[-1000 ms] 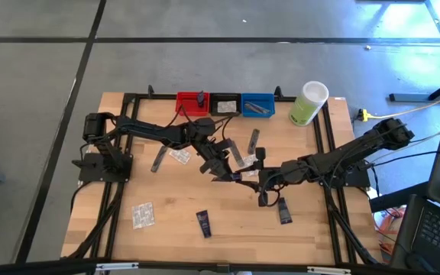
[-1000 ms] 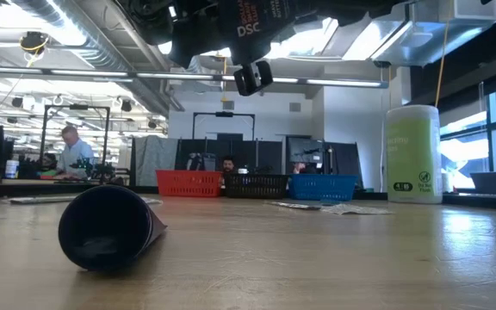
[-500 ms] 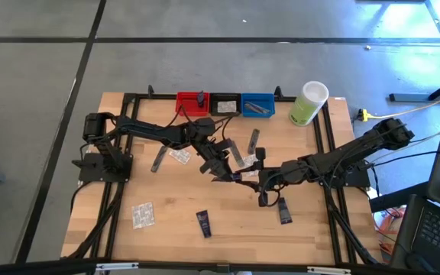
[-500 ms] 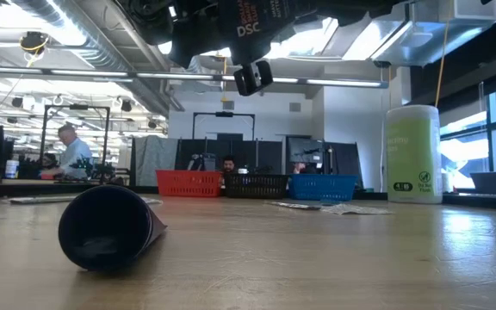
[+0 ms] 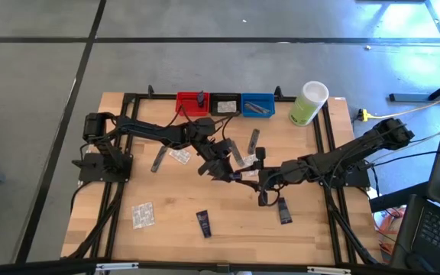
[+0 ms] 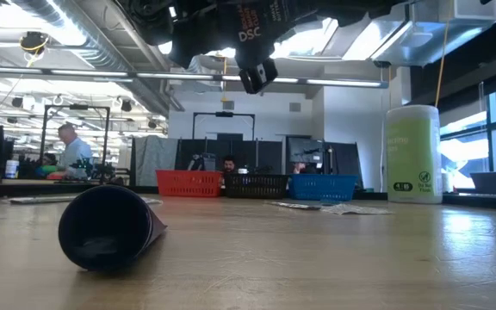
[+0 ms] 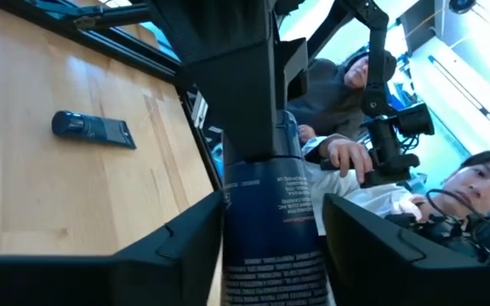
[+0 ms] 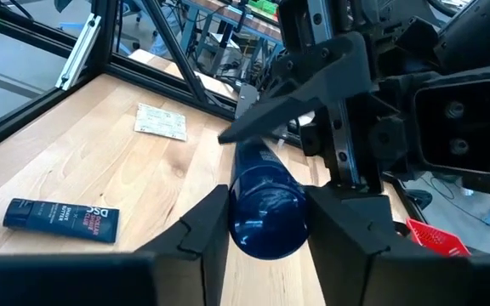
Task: Pick & Place Travel size toiletries
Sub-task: Put the blue shave cream into the red bin
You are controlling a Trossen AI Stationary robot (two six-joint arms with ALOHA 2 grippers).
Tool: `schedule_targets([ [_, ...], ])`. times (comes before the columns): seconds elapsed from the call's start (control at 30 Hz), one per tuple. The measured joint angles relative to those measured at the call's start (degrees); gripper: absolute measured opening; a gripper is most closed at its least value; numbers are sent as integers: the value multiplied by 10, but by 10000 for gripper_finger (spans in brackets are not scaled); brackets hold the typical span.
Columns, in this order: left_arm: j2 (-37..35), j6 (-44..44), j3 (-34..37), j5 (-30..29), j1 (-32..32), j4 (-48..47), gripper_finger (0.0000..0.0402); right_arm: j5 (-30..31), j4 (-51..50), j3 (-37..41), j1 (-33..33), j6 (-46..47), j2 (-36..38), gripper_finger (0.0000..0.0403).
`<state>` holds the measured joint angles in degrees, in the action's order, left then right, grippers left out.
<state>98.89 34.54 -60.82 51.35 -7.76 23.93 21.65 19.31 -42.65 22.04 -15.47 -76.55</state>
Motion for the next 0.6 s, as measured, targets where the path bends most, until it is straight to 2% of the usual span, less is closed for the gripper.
schedule_targets([
  [0.1,0,2,0,20,-10,0,224,0,0,0,0,4,0,146],
  [0.23,0,17,0,65,-31,-4,236,0,0,0,0,14,0,137],
  [0.4,-23,-27,0,70,-53,-65,237,9,-4,0,2,42,5,134],
  [0.5,-56,-80,0,42,-59,-136,237,22,-16,0,2,69,15,150],
  [0.6,-108,-158,0,-34,-59,-224,237,22,-24,0,2,83,25,152],
])
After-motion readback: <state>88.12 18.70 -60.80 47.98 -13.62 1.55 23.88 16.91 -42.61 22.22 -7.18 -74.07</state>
